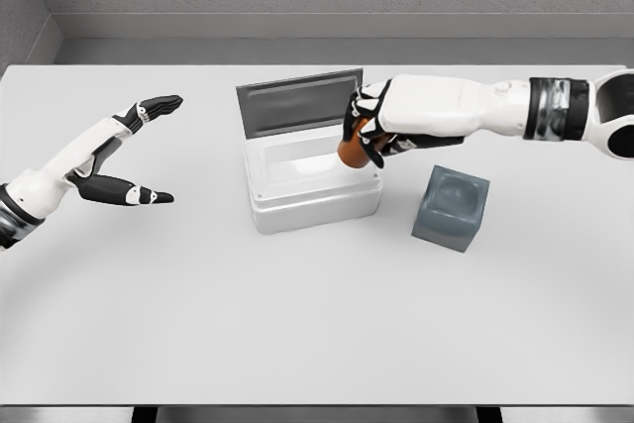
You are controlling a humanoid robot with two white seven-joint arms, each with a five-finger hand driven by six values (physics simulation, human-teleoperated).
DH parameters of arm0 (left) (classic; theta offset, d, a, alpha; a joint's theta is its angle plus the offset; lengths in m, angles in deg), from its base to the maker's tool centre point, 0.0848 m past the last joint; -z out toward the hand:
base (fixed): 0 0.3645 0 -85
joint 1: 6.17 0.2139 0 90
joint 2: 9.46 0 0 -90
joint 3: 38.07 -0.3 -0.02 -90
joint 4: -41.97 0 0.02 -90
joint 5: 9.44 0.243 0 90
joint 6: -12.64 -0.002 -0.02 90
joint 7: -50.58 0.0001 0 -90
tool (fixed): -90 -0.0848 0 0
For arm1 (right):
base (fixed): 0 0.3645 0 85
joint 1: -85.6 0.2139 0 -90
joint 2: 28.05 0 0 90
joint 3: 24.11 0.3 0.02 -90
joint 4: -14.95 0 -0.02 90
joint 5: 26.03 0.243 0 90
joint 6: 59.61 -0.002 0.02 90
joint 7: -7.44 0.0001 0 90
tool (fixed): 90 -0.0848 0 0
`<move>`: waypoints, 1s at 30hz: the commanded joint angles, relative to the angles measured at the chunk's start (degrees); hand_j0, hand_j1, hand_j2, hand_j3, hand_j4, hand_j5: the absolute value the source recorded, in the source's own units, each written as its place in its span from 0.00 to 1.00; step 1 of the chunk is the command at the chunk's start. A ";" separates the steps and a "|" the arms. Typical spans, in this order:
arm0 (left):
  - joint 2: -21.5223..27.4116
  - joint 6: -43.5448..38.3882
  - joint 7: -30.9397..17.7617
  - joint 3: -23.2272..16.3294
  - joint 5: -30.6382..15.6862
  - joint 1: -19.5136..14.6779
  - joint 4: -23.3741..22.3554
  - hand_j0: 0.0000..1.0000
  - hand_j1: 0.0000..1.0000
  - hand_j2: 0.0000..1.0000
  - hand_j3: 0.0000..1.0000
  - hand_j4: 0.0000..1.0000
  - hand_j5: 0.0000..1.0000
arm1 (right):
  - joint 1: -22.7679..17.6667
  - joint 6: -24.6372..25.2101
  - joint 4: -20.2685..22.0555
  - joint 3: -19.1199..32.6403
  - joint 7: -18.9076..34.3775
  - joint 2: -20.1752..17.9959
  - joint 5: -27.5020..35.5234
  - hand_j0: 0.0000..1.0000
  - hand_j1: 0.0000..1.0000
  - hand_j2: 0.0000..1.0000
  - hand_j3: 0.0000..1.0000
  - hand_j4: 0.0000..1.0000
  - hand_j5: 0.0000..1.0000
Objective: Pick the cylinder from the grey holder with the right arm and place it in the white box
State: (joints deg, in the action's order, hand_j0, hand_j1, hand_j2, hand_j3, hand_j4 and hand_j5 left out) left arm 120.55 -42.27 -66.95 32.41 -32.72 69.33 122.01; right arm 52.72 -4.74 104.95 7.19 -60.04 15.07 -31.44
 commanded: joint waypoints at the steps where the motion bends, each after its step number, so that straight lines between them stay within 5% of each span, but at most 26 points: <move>1: -0.02 -0.09 -0.06 0.01 -0.45 0.00 0.12 1.00 1.00 1.00 1.00 1.00 1.00 | 0.00 0.13 -1.66 -0.02 -0.02 0.48 0.13 0.21 0.21 0.21 0.21 0.21 0.21; 30: -0.46 -0.09 0.02 0.27 0.69 0.53 1.52 1.00 1.00 1.00 1.00 1.00 1.00 | -0.70 0.13 -10.27 -0.81 1.30 5.58 -0.66 0.21 0.21 0.21 0.21 0.21 0.21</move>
State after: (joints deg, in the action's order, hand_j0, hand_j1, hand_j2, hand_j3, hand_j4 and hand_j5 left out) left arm 120.07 -42.27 -66.92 32.65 -31.54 69.86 123.50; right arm 52.02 -4.74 95.48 6.35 -58.69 20.25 -32.22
